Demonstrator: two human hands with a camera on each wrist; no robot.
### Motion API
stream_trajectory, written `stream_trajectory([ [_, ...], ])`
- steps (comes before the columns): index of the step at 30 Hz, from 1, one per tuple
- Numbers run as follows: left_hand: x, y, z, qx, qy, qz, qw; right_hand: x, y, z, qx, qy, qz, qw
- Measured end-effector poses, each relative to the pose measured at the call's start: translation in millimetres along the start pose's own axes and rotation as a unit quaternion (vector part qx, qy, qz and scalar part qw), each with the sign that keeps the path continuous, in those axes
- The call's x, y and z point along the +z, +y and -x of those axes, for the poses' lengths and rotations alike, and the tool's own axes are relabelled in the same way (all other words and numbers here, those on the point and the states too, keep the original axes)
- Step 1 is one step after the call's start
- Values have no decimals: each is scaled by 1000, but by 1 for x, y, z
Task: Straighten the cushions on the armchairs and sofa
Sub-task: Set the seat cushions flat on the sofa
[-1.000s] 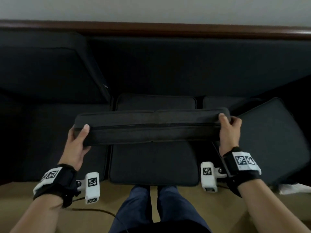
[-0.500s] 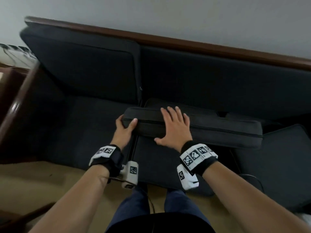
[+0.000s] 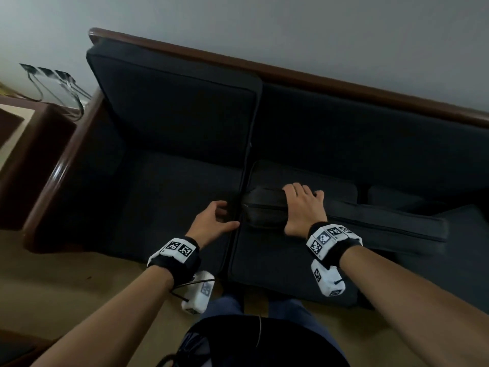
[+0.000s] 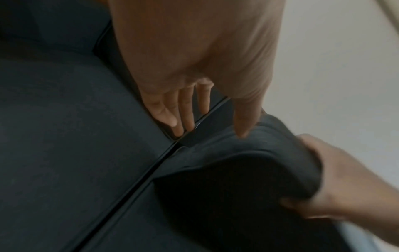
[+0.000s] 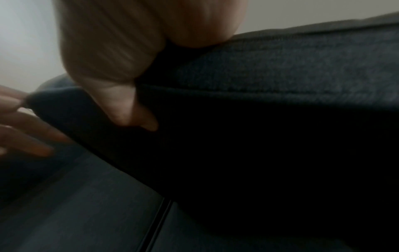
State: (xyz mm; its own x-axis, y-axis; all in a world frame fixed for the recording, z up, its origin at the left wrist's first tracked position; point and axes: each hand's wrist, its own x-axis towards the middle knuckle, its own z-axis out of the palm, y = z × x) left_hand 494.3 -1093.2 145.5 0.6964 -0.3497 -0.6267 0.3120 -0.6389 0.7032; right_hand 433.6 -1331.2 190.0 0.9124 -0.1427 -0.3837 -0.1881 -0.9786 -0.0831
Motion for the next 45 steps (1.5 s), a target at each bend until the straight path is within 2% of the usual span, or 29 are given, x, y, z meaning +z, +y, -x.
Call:
stream_trajectory([
  [3,-13,15,1,49,0,-3,999,-33,14,10,-14,27,-53,998],
  [8,-33,79,9,210,-12,-55,976,-103,25,32,-40,87,-181,979],
  [10,-41,104,16,295,25,-93,951,-120,29,45,-57,132,-234,962],
  [12,-50,125,26,372,89,-131,915,-126,37,59,-93,194,-278,936],
  [14,-54,143,41,421,155,-175,877,-124,48,73,-115,238,-322,909],
  [16,-50,158,55,433,197,-226,850,-111,61,80,-110,239,-369,892],
  [17,-44,161,60,423,201,-255,846,-102,68,81,-100,227,-379,891],
  [21,1,152,52,320,141,-371,860,-65,91,80,-30,128,-369,920],
  [24,35,156,46,332,163,-402,837,-67,105,83,15,102,-377,920],
  [26,59,170,45,341,158,-409,831,-72,112,88,34,95,-308,946],
  [29,92,184,45,365,141,-439,809,-76,106,96,28,134,-132,982],
  [32,97,192,44,368,110,-431,817,-67,105,98,51,171,-85,980],
  [35,68,180,44,366,156,-435,807,-61,115,99,46,191,-93,976],
  [37,40,165,46,317,191,-416,831,-58,125,103,50,192,-105,974],
  [39,14,149,45,247,203,-368,873,-57,137,107,59,190,-120,973],
  [40,4,143,44,221,190,-327,899,-57,143,109,64,193,-128,971],
  [42,-3,139,41,220,152,-213,940,-58,151,113,74,191,-137,969],
  [45,11,145,38,252,148,-145,945,-60,155,117,99,159,-124,974],
])
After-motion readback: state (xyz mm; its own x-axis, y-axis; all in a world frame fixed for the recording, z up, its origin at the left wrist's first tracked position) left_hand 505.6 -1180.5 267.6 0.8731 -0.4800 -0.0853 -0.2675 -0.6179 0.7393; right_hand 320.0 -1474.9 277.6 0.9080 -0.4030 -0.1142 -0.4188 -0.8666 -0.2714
